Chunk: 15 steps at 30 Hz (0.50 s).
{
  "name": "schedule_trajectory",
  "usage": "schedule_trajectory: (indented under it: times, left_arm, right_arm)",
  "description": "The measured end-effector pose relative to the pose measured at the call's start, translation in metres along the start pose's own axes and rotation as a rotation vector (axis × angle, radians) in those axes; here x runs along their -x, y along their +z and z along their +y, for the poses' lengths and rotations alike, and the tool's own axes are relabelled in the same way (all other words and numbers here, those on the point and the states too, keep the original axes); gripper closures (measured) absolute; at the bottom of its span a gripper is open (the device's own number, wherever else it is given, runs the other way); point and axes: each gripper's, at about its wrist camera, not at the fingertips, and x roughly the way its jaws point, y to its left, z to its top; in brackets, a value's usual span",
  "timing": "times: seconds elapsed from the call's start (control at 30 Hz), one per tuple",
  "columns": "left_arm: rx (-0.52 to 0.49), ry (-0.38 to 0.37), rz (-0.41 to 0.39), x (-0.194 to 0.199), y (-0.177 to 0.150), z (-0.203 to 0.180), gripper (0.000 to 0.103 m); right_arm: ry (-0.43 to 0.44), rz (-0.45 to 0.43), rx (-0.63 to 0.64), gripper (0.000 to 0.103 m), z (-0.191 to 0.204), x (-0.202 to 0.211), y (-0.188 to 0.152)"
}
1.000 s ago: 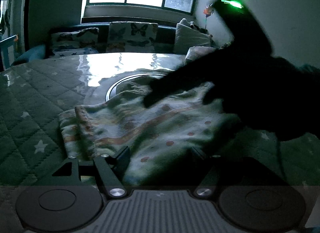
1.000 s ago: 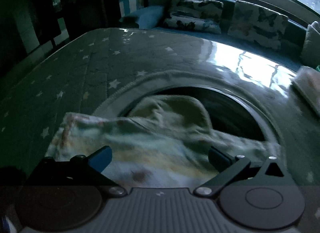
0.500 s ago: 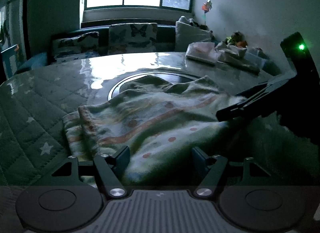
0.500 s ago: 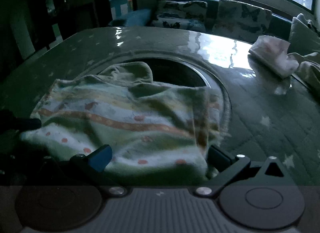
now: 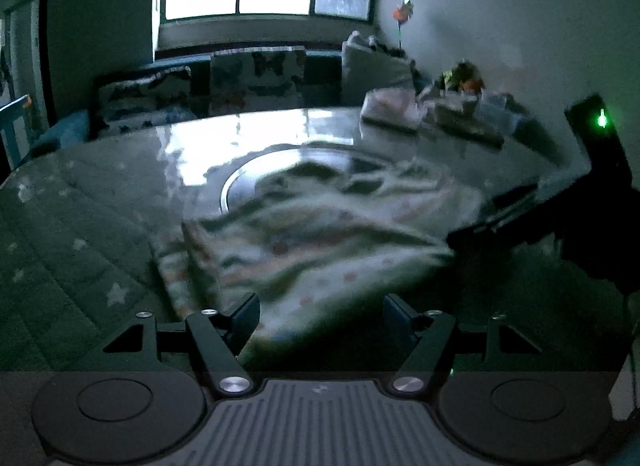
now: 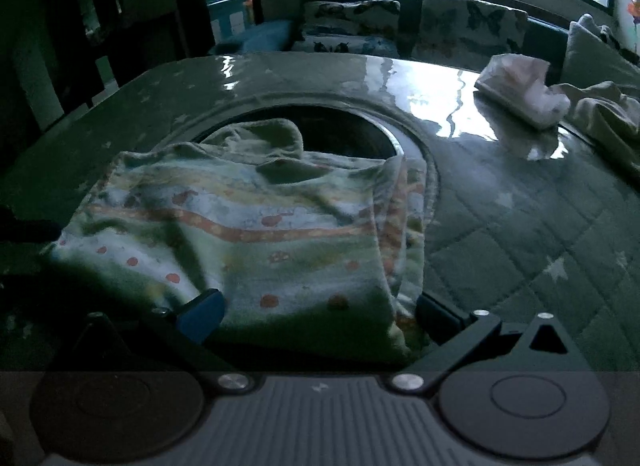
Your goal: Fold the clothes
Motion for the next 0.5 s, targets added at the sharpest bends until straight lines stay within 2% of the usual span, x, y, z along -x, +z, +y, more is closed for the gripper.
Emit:
schedule_trajectory:
  times: [0.1,0.17,0.2,0.33,0.43,0.5]
  left_arm:
    - [0.01,-0.032,-0.033,-0.001,0.009,-0.003,0.034]
    - [0.014,-0.058,-0.041,-0.008,0.014,-0.008,0.042]
    - [0.021,-0.068,-0.04,-0.014,0.016,-0.01,0.05]
    - [0.042,-0.109,-0.028,-0.035,0.02,-0.019,0.069]
    - [0.046,-0.127,-0.005,-0.045,0.016,-0.024,0.074]
    - [0.046,-0.128,0.015,-0.049,0.011,-0.026,0.074]
  right_arm:
    - [-0.012,-0.054,0.014,0.001,0.001,0.012,0.007]
    - [-0.002,-0.088,0.025,0.001,0.003,0.018,0.016]
    - [0.003,-0.106,0.031,0.002,0.004,0.021,0.02]
    - [0.06,-0.122,0.031,0.009,0.002,0.01,0.037]
    - [0.109,-0.097,0.013,0.021,0.0,-0.005,0.045]
    - [0.11,-0.09,0.019,0.022,0.001,-0.01,0.046]
